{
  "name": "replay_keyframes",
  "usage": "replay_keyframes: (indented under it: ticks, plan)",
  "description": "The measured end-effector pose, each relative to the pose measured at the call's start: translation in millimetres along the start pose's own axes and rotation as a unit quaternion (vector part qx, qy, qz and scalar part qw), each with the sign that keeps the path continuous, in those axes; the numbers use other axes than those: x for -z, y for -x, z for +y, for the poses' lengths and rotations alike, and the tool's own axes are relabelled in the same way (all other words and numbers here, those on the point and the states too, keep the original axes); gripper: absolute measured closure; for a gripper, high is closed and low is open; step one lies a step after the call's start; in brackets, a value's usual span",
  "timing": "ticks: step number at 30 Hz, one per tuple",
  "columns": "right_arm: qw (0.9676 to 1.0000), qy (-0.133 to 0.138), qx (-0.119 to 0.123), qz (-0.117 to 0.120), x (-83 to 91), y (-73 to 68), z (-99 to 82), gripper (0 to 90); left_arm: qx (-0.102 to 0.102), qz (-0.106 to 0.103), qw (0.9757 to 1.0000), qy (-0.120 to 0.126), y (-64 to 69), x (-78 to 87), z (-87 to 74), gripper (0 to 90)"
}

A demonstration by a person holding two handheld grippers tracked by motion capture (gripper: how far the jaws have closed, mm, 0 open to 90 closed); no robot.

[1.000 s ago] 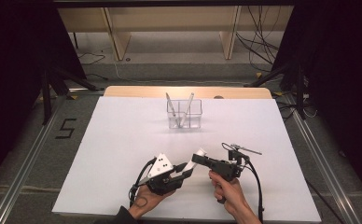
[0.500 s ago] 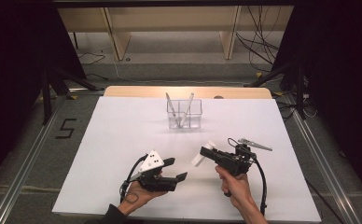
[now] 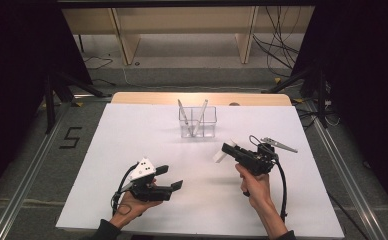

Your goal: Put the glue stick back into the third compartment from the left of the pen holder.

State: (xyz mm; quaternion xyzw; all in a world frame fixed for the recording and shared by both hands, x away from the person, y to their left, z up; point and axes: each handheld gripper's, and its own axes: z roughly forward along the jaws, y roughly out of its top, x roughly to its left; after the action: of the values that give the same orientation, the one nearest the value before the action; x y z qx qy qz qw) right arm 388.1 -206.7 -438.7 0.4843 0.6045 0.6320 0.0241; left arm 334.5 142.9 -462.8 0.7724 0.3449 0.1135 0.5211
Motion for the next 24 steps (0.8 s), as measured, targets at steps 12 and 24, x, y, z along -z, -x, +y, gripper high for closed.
replay_keyframes:
  ticks: [12, 24]
  plan:
    - [0.9979, 0.018, 0.036, -0.05, -16.4, 5.7, 25.5, 68.0, 0.003, 0.024, 0.9997, -0.005, -9.0, 11.5, -7.8, 20.5]
    - [0.9931, 0.006, 0.087, -0.078, -60.8, -12.3, 75.1, 68.0, 0.011, 0.029, 0.9995, -0.003, -10.4, 18.7, -11.8, 19.4]
